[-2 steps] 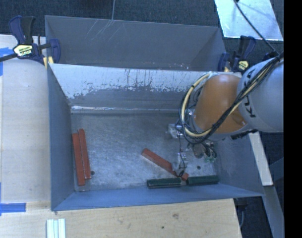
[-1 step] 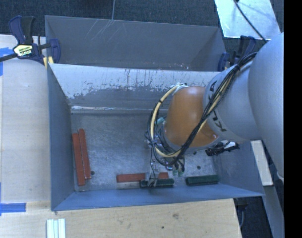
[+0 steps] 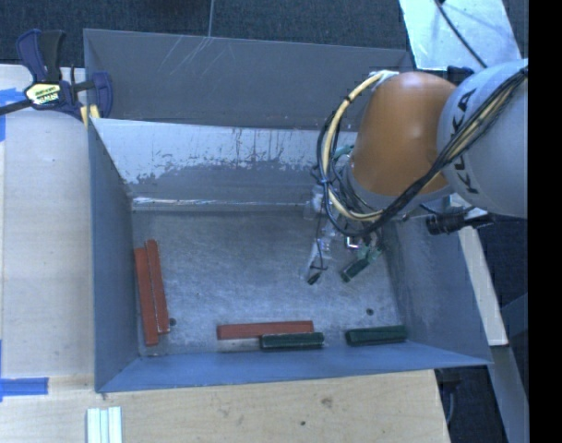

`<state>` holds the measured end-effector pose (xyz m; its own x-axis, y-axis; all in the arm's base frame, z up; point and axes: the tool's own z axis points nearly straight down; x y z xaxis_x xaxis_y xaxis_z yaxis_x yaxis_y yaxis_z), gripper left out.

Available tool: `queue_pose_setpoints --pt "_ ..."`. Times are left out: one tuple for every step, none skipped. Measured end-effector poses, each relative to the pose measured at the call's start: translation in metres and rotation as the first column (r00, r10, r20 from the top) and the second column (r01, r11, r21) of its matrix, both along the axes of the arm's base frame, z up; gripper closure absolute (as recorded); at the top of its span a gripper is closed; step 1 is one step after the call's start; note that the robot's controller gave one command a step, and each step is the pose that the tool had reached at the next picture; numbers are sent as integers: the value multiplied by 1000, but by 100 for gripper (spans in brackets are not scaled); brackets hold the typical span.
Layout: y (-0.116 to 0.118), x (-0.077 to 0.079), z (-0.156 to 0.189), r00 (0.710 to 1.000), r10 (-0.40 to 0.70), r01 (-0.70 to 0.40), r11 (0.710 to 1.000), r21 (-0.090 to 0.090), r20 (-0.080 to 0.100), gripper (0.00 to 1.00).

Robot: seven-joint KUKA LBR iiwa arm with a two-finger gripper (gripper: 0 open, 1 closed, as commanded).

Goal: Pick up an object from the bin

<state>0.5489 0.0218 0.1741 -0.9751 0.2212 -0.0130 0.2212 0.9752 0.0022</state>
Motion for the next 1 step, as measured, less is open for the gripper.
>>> queue_pose_setpoints --pt "-47 12 -100 938 345 -345 939 0 -15 0"
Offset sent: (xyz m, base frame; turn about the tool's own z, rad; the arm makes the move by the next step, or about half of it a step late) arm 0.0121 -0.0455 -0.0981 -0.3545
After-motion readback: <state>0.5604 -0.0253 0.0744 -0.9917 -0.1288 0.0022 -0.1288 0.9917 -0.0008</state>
